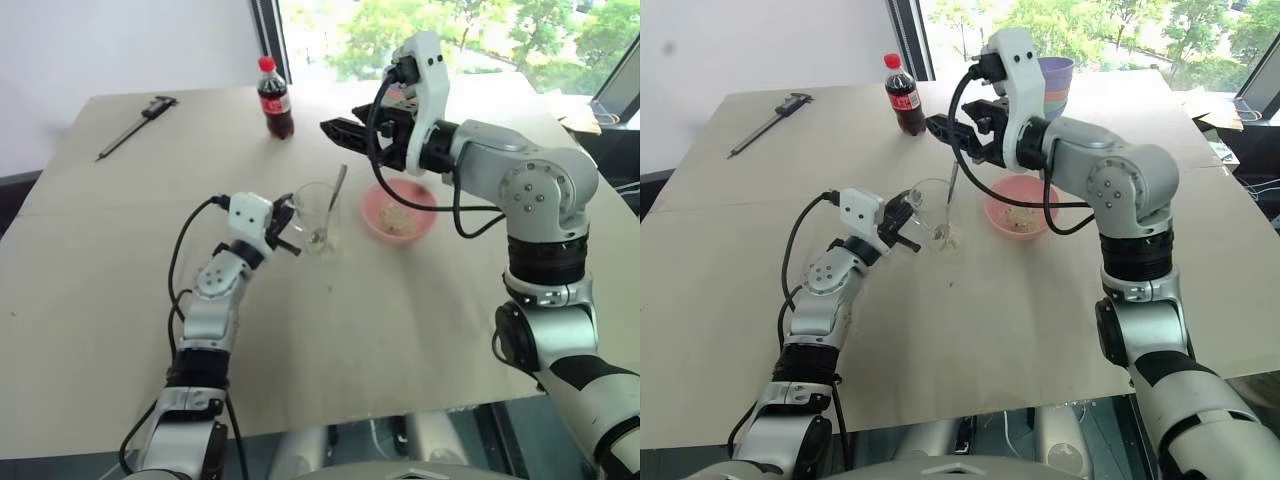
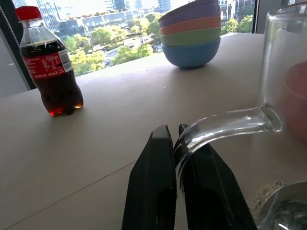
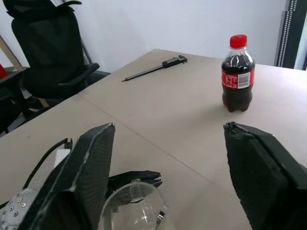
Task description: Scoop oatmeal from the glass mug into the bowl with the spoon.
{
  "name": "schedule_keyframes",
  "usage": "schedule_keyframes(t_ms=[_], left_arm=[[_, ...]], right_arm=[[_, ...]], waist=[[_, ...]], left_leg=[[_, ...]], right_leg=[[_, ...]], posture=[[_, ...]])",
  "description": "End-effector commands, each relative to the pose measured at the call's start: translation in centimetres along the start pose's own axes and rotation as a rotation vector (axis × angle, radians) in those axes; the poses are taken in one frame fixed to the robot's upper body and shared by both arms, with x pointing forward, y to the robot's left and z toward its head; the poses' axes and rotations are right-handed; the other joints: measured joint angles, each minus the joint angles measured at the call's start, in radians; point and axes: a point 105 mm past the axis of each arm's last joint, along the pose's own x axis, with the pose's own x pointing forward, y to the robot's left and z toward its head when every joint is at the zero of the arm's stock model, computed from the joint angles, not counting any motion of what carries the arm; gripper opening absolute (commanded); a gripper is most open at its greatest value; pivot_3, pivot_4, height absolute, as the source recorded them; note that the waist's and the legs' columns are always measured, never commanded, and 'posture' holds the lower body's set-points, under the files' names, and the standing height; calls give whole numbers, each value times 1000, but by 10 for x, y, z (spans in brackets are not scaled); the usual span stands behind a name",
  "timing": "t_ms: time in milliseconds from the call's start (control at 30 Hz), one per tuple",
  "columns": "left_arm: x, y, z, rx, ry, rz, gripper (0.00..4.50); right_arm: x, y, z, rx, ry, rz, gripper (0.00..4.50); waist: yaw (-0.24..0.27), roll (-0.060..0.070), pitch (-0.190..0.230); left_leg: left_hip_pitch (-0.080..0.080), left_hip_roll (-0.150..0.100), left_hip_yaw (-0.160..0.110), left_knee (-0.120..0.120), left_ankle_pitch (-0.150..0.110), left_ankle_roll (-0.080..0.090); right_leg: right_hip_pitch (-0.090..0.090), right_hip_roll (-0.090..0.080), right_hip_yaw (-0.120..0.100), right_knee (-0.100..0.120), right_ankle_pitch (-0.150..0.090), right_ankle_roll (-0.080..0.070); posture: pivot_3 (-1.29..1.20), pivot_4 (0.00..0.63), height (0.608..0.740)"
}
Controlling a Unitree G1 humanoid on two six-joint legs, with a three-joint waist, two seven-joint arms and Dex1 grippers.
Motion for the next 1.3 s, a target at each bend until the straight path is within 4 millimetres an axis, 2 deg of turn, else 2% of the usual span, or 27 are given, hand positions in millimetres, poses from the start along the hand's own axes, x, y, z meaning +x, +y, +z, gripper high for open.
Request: schedule_keyframes(t_ms=[33, 100, 200, 633, 833, 1033, 1100, 1167, 1233, 1300], left_arm=[[-2, -4, -4, -4, 19, -14, 607], [-2, -4, -4, 13, 22, -11, 1320], [-3, -3, -5, 35, 28, -1, 2675], [-22, -8, 13, 54, 3, -32, 2675], [-36, -6, 22, 80, 19, -17, 2675], [-70, -9, 38, 67, 9, 30, 2675], [-85, -16, 42, 21, 16, 48, 2675], [-99, -27, 43, -25, 35, 46, 2675], [-113, -33, 38, -87, 76, 84, 2675], [-125, -42, 30, -67, 145, 67, 2675]], right_arm=[[-3, 1, 17, -34, -70, -5, 3665], [-3, 1, 18, -34, -73, -4, 3665], [-3, 2, 18, -38, -75, -1, 3665], [-8, 1, 24, -31, -108, -5, 3665], [-22, -3, 21, -59, -164, -22, 3665], [-64, -23, -5, -164, -188, -88, 3665], [-86, -40, -22, -184, -161, -158, 3665], [-108, -48, -43, -182, -125, -188, 3665], [-130, -49, -67, -183, -86, -204, 3665], [-146, -42, -92, -162, -28, -189, 3665]], waist=[[0, 0, 0], [-1, 0, 0], [0, 0, 0], [-1, 0, 0], [-1, 0, 0], [2, 0, 0], [4, 0, 0], [9, 0, 0], [19, 0, 0], [24, 0, 0]], left_leg=[[0, 0, 0, 0, 0, 0], [0, 0, 0, 0, 0, 0], [-1, 0, -1, 0, 0, 0], [-3, 0, -2, 0, 0, 0], [-4, 0, -3, 0, 0, 0], [-5, 0, -3, 0, 0, 0], [-6, 0, -3, 0, 0, 0], [-6, 0, -3, 0, 0, 0], [-5, 0, -3, 0, -1, 1], [-4, 1, -3, 0, -2, 4]], right_leg=[[0, 0, 0, 0, 0, 0], [0, 0, 0, 0, 0, 0], [-1, 0, -1, -1, 0, 0], [-1, -5, -2, -2, 0, 0], [-1, -5, -3, -3, 0, 0], [-1, -6, -3, -6, 0, 0], [-1, -6, -3, -6, 0, 0], [-1, -6, -3, -6, 0, 0], [0, -6, -3, -7, 0, 0], [0, -5, -3, -6, 0, 0]], posture=[[0, 150, 740], [0, 150, 740], [0, 150, 740], [0, 150, 740], [0, 150, 740], [0, 150, 740], [0, 150, 740], [0, 150, 740], [0, 150, 740], [0, 150, 740]])
